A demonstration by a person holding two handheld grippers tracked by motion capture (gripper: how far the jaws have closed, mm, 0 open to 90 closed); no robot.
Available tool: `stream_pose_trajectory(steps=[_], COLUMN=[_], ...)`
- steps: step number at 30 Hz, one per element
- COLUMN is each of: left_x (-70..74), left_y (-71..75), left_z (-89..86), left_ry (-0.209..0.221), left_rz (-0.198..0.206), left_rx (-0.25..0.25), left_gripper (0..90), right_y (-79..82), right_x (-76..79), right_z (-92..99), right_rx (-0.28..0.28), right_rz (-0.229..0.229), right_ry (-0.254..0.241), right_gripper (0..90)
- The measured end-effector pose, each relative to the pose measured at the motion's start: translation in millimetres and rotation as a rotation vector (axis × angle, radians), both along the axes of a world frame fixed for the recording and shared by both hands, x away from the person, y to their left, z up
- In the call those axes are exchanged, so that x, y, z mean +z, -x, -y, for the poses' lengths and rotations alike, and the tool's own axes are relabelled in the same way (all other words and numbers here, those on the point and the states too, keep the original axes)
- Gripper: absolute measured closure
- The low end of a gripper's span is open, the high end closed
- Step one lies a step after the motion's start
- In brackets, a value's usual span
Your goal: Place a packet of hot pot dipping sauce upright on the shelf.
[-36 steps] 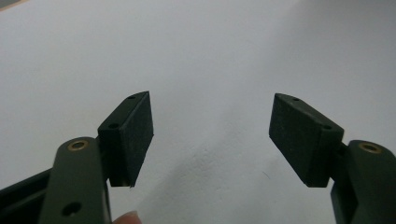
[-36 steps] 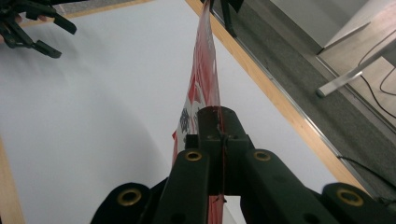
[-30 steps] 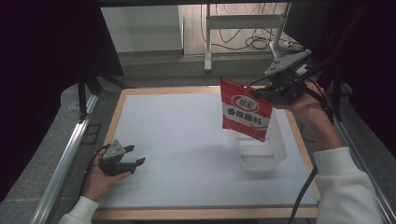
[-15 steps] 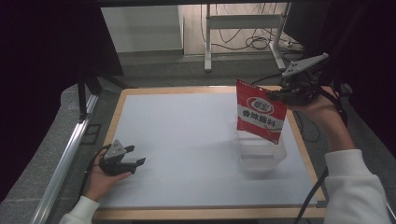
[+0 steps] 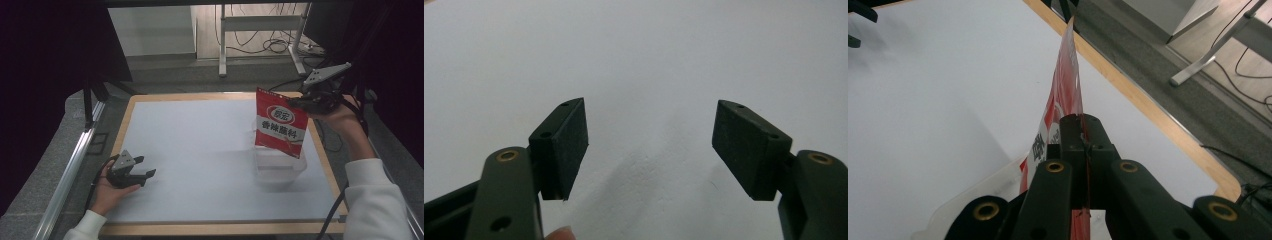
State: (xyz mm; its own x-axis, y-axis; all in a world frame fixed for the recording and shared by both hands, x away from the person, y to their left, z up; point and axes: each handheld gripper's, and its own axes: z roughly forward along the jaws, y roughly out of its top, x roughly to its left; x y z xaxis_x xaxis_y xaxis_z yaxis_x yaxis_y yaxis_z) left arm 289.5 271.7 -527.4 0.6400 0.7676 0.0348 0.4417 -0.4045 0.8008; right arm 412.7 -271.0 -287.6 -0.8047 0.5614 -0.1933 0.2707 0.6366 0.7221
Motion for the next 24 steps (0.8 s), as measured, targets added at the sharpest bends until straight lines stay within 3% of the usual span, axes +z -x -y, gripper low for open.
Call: stream_pose_trajectory(steps=[11, 24], left_x=[-0.8, -1.0], left_y=[-0.2, -0.5], left_z=[1.4, 1.5], left_ry=[-0.004, -0.017], left_rz=[-0.003, -0.009], left_rx=[-0.002, 0.000], left_gripper=[30.2, 30.2], right_y=[-3.0, -12.6], right_x=[-1.9, -4.6], right_z=[1.7, -3.2], right_rx=[0.008, 0.091], right_rz=[0.033, 0.029], right_ry=[-0.012, -0.019], right_gripper=[88.9, 88.9])
